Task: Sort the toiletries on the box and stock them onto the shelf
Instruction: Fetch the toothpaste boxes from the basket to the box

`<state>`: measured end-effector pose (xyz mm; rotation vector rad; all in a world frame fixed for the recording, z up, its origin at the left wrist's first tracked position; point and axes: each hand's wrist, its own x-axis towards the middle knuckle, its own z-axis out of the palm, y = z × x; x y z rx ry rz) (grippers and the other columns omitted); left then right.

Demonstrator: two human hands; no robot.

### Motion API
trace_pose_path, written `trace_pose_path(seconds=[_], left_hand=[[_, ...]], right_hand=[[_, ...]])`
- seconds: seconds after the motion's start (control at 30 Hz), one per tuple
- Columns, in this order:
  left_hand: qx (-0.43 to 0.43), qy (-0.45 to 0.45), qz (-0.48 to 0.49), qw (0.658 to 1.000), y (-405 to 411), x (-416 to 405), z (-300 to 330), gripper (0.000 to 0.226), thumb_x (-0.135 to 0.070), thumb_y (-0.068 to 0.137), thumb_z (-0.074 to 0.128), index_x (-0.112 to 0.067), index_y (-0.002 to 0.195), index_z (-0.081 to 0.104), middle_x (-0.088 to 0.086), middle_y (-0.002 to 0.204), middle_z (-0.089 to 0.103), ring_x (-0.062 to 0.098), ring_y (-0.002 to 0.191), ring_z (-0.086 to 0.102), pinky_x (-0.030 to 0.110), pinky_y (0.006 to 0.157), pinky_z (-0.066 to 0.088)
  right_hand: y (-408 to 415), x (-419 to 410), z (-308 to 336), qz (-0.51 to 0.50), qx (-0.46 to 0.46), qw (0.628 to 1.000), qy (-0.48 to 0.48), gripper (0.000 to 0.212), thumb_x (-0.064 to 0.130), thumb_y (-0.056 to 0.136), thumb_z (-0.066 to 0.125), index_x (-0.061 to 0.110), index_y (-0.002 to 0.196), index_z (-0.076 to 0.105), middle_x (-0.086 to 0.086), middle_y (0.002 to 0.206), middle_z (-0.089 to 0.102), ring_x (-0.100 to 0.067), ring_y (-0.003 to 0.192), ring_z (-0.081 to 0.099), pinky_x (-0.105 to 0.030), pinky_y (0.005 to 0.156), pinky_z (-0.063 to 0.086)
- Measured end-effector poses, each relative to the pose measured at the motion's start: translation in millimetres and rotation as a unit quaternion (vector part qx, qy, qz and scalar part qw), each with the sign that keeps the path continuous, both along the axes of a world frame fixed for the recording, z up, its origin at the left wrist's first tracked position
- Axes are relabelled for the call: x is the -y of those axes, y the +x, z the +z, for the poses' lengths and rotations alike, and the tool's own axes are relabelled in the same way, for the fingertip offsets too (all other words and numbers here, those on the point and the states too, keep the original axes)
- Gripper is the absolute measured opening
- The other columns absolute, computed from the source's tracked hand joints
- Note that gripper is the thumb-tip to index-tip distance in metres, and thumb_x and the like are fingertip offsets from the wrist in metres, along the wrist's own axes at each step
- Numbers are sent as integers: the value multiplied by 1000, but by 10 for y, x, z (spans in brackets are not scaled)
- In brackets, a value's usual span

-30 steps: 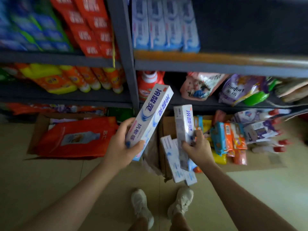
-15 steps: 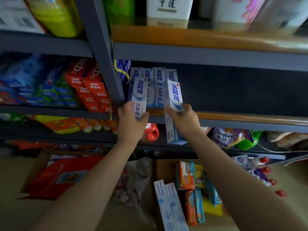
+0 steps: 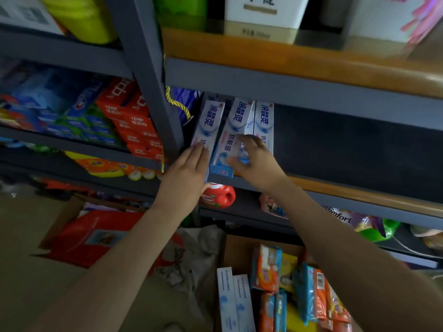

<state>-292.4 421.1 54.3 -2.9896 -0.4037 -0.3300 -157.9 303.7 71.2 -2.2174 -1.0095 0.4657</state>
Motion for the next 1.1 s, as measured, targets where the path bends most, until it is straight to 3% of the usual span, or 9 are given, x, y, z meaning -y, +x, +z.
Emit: trace_pose_path(seconds=[0.1, 0.2, 0.33, 0.47, 0.53, 0.63, 0.83, 1.03, 1.1], left_hand=[[-29, -9, 5, 1000, 121, -109, 4, 89, -24, 37, 92, 8, 113, 60, 23, 116, 63, 34, 107, 62, 41, 83, 53], [-63, -25, 15, 998, 262, -136, 84, 86, -25, 45, 91, 8, 118, 57, 22, 119, 59, 35, 111, 58, 40, 79, 55], [-86, -31, 26, 995, 396, -158, 185, 69, -25, 77, 72, 3, 133, 42, 19, 133, 46, 34, 124, 43, 40, 91, 48], [-64, 33, -12, 997, 415, -241, 78, 55, -6, 57, 79, -2, 110, 63, 22, 109, 64, 37, 95, 64, 37, 55, 55], [-32, 51, -36, 998, 423, -261, 40, 39, -2, 70, 60, -3, 109, 65, 22, 110, 65, 36, 96, 66, 37, 52, 55], [7, 56, -52, 997, 484, -263, 31, 46, -3, 74, 31, -3, 105, 66, 21, 110, 66, 33, 95, 67, 35, 48, 55], [2, 4, -66, 998, 621, -298, 41, 39, 15, 63, 66, 5, 100, 62, 29, 111, 63, 41, 95, 65, 44, 53, 57], [19, 29, -85, 996, 622, -333, -32, 41, 2, 75, 31, 4, 103, 62, 26, 115, 62, 38, 97, 65, 42, 54, 57], [25, 26, -61, 998, 587, -267, -25, 45, -1, 79, 31, 2, 113, 59, 26, 123, 58, 39, 108, 60, 43, 66, 58]], right_hand=[[14, 56, -120, 38, 41, 998, -22, 85, 41, 80, 69, 12, 147, 26, -11, 148, 31, -26, 134, 37, -37, 109, 35], [44, -15, -99, 36, 63, 997, -23, 75, 34, 84, 66, 14, 146, 28, -10, 152, 27, -26, 137, 33, -38, 111, 32], [46, -121, -88, 0, 59, 998, 22, 58, 25, 87, 65, 15, 139, 42, -10, 137, 51, -27, 120, 53, -38, 99, 45], [29, -52, -220, -20, 80, 997, 10, 58, 24, 90, 60, 14, 141, 33, -10, 132, 55, -32, 116, 55, -42, 97, 44], [84, 49, -331, -25, 159, 986, -33, 52, 23, 93, 55, 12, 140, 36, -10, 140, 49, -31, 126, 46, -39, 106, 31], [170, 161, -494, 16, 273, 959, -77, 44, 17, 92, 56, 12, 136, 48, -8, 145, 43, -27, 136, 38, -41, 113, 23], [205, 148, -622, 10, 345, 936, -76, 57, 4, 69, 78, 10, 123, 60, -10, 128, 60, -29, 117, 58, -48, 96, 44], [161, 129, -660, -3, 348, 934, -77, 52, 4, 78, 70, 10, 127, 56, -10, 134, 56, -29, 123, 54, -44, 102, 40], [135, 117, -628, -5, 324, 943, -78, 50, 7, 86, 62, 9, 134, 49, -10, 141, 48, -29, 131, 45, -43, 109, 30]])
